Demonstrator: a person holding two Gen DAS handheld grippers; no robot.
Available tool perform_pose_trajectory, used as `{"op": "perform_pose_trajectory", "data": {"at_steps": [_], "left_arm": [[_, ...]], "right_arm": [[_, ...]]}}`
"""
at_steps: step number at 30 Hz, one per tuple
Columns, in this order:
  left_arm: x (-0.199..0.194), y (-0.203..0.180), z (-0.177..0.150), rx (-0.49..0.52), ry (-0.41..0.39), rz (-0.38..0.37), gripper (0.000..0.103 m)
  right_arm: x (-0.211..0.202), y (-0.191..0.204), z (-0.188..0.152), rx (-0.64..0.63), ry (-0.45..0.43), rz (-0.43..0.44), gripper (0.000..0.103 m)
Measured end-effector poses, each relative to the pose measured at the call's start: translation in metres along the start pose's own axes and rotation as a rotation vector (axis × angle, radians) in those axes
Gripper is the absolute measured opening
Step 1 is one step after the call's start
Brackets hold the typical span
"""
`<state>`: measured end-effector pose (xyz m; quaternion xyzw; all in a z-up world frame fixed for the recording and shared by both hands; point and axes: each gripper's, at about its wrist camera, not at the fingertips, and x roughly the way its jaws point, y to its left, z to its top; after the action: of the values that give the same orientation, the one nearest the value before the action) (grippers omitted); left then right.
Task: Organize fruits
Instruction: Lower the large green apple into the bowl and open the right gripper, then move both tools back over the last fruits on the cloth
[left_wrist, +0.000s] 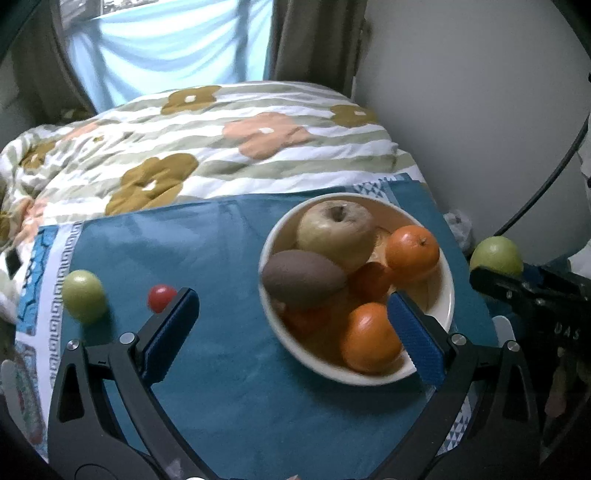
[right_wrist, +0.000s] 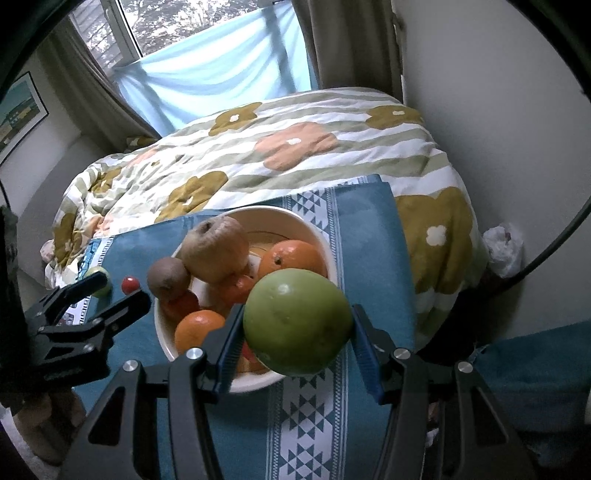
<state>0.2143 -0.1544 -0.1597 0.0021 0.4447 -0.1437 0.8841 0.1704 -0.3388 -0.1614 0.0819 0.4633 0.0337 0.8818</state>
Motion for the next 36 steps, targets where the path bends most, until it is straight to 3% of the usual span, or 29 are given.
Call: {"op": "perform_pose_trajectory", "data": {"at_steps": [16,21,22,25,36], "left_arm": [[-0.011,0.043,-0.022,-0.080,0.024,0.085,0.103],[-0.010,0.045,-0.030,-0.106,0.033,0.096,0.103],[-0.011,0.044,-0.031,-0.112,0.032,0.097,0.103],[-0.013,0.044,-0.036,-0.126,0.035,0.101,0.103],[-0.038,0.046,-0.039,-0.148,0.003,0.129,0.103]], "right_arm": [[0.046,0.034,-0.001,-0.062,0.068,0.063,0.051],[0.051,0.027,-0.002,-0.038,0.091,0.094,0.052],[0.051,0.025,-0.003,-0.027,0.087,0.108,0.057],[0.043,0.020,-0.005,-0.012,0.053,0.127,0.100],[0.022,0.012,-0.008,-0.034,0.014,0.105,0.102]]}}
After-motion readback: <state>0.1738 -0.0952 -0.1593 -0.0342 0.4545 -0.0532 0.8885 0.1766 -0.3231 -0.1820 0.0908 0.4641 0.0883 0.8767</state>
